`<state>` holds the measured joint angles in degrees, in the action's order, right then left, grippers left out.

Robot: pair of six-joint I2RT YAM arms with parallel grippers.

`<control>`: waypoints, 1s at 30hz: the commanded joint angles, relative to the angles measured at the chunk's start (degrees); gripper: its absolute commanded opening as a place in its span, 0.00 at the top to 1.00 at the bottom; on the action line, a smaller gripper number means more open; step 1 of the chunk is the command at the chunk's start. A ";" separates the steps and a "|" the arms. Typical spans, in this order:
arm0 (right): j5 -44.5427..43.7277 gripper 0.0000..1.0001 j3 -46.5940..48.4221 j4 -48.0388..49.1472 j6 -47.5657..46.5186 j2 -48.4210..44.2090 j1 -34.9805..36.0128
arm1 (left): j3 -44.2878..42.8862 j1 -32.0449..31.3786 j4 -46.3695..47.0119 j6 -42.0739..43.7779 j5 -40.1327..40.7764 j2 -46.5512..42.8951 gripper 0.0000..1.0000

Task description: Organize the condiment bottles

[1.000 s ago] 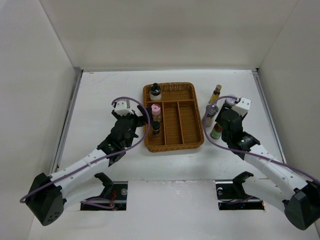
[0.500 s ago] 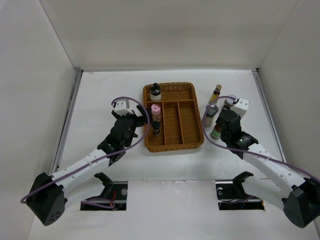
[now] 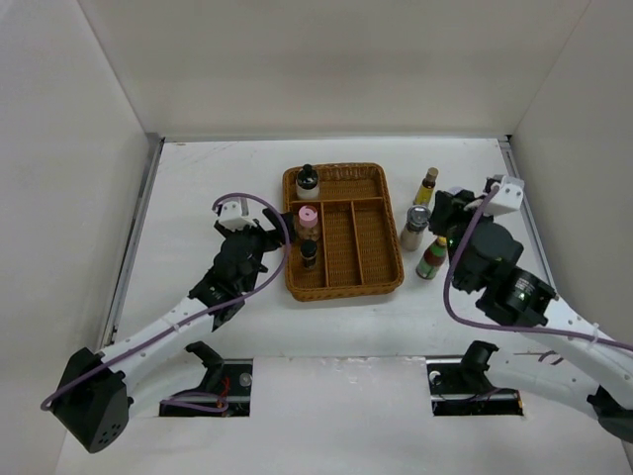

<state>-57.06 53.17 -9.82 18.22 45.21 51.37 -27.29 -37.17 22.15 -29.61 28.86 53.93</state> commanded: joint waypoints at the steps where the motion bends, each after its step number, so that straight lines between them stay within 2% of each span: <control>1: 2.28 0.82 5.80 4.88 -4.58 5.48 0.62 | 1.01 0.65 2.90 -0.98 -0.65 -1.72 0.03; 3: 7.38 0.82 8.08 10.42 -6.61 10.22 -1.57 | 0.92 1.26 2.81 -1.24 -0.65 -1.55 0.03; 6: 8.72 0.80 11.25 11.85 -8.54 14.98 -2.82 | 1.53 1.53 2.55 -1.59 -0.82 -1.99 0.03; 8: 6.36 0.72 9.43 12.20 -10.04 14.56 -2.47 | 1.80 1.88 2.46 -1.60 -1.00 -2.51 0.03; 11: 0.65 0.60 1.27 10.10 -9.52 8.86 0.34 | 1.71 1.97 2.02 -1.68 -1.61 -2.95 0.03; 13: -5.22 0.44 -3.74 6.42 -7.16 4.30 1.31 | 1.54 1.44 2.19 -1.95 -1.79 -2.35 0.02; 16: -11.23 0.31 -6.93 -4.90 -1.11 -0.55 1.58 | 0.75 1.18 2.37 -2.39 -2.58 -0.24 0.02; 19: -5.72 0.20 -4.84 -16.59 7.42 0.05 -1.04 | 0.75 1.44 2.72 -3.26 -4.07 1.26 0.02; 21: -1.06 0.13 -4.30 -20.14 11.91 1.80 -4.82 | 0.66 1.62 2.81 -3.44 -4.25 1.70 0.02; 25: 4.75 0.12 -7.72 -17.96 12.54 2.60 -10.98 | 1.36 1.70 2.81 -3.44 -3.90 0.30 0.02; 30: 10.82 0.21 -11.85 -13.03 11.67 2.78 -16.78 | 1.27 1.88 2.90 -3.53 -4.25 1.52 0.02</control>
<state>-51.27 41.87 -25.10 28.38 48.36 36.95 -26.11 -35.38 22.15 -32.51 25.30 55.61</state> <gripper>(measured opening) 0.802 0.978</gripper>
